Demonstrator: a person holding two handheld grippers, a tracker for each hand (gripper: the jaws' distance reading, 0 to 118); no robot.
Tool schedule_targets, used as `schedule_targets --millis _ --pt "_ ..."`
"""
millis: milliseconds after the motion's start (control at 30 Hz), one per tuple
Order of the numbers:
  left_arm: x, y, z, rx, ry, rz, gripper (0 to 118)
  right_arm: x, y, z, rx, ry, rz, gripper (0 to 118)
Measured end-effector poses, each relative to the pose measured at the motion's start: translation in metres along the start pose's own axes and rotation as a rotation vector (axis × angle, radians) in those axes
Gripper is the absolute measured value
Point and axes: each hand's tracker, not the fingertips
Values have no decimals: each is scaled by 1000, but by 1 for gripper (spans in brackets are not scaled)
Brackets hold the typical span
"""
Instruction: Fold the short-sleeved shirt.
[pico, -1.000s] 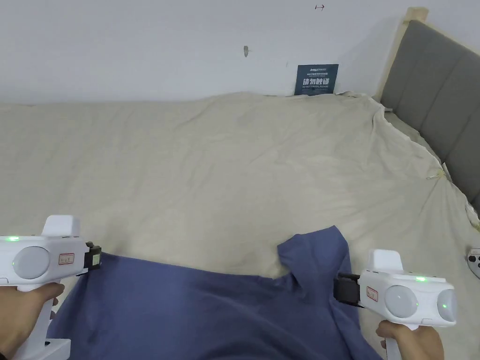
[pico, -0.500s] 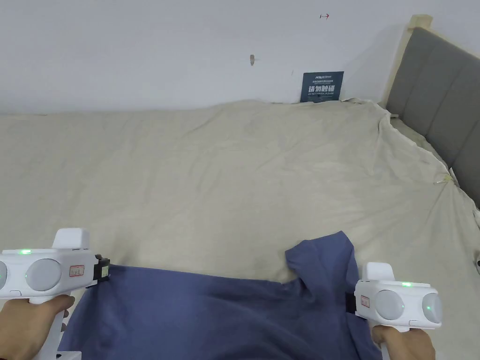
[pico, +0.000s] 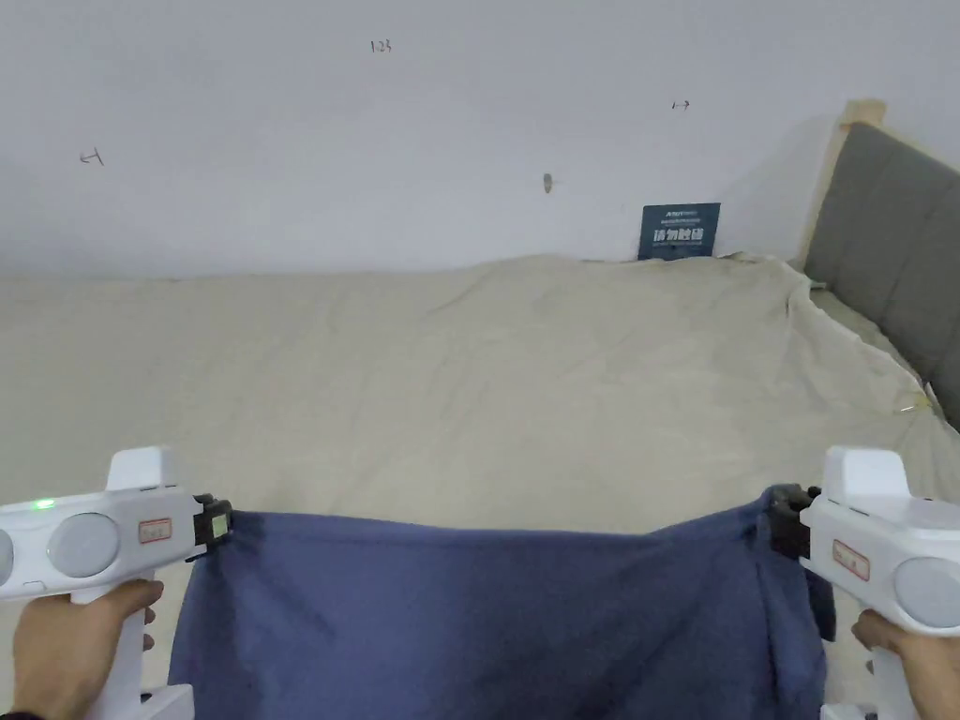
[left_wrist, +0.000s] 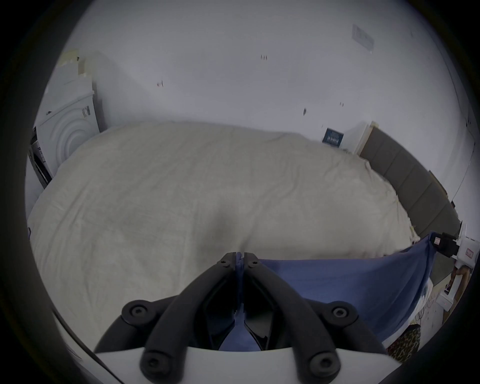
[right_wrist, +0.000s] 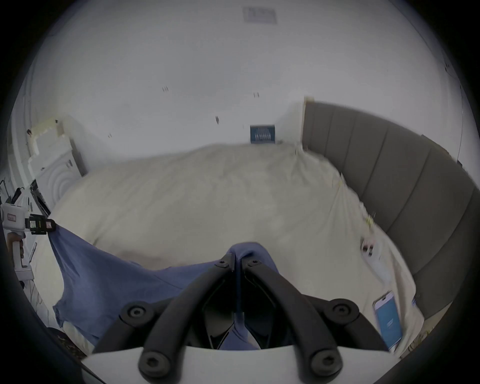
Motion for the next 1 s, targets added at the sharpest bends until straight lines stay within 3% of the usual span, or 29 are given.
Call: schedule_targets --millis 400,767,1000 --pt "5 123 103 264 38 -11 2 -24 141 43 300 59 28 2" --pt "11 255 146 458 52 -8 2 -41 275 63 512 54 79 2" --pt "16 294 141 498 43 -19 2 -40 311 56 568 46 128 2"
